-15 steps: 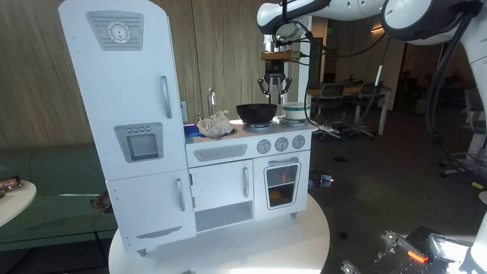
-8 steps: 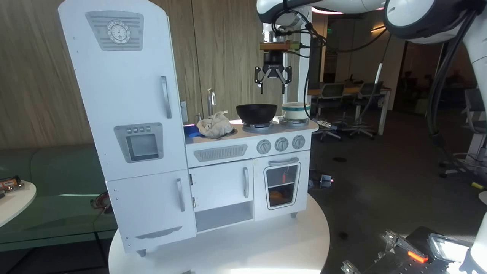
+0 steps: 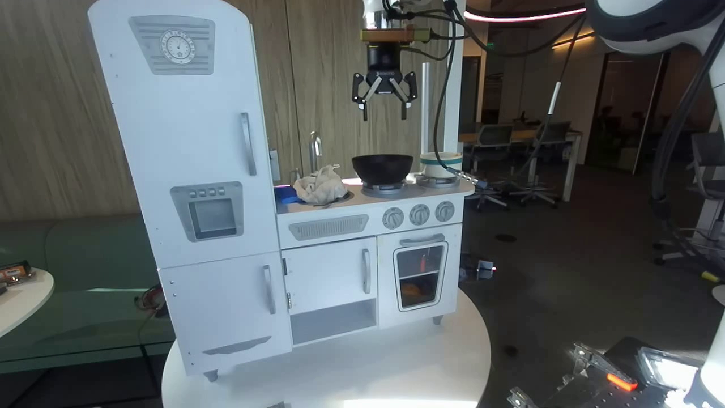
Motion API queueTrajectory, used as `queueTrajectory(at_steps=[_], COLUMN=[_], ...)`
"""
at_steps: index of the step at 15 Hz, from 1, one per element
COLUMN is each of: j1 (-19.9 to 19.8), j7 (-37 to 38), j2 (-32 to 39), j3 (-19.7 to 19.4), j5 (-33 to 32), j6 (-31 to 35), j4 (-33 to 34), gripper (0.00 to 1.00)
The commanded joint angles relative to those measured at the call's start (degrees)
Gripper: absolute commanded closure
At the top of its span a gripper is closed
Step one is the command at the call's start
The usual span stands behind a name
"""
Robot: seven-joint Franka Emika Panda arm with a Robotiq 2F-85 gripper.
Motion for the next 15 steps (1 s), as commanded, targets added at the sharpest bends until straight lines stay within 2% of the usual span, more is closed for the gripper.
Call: queueTrajectory(at_steps=[1, 5, 10, 12, 15], j1=[0.2, -0.1, -0.5, -1.0, -0.5], j7=[0.1, 0.1, -2.8, -4.6, -3.0], j2=[-0.2, -0.2, -1.3, -1.8, -2.5], j3=[0.0, -0.1, 2.1, 3.7, 4.7], j5=[-0.1, -0.2, 7.9, 14.1, 19.5], j6=[-0.1, -0.4, 11.6, 15.4, 17.2], j4=[0.0, 0.0, -10.1, -14.8, -19.1], gripper=[0.0, 0.0, 0.0, 0.0, 0.0])
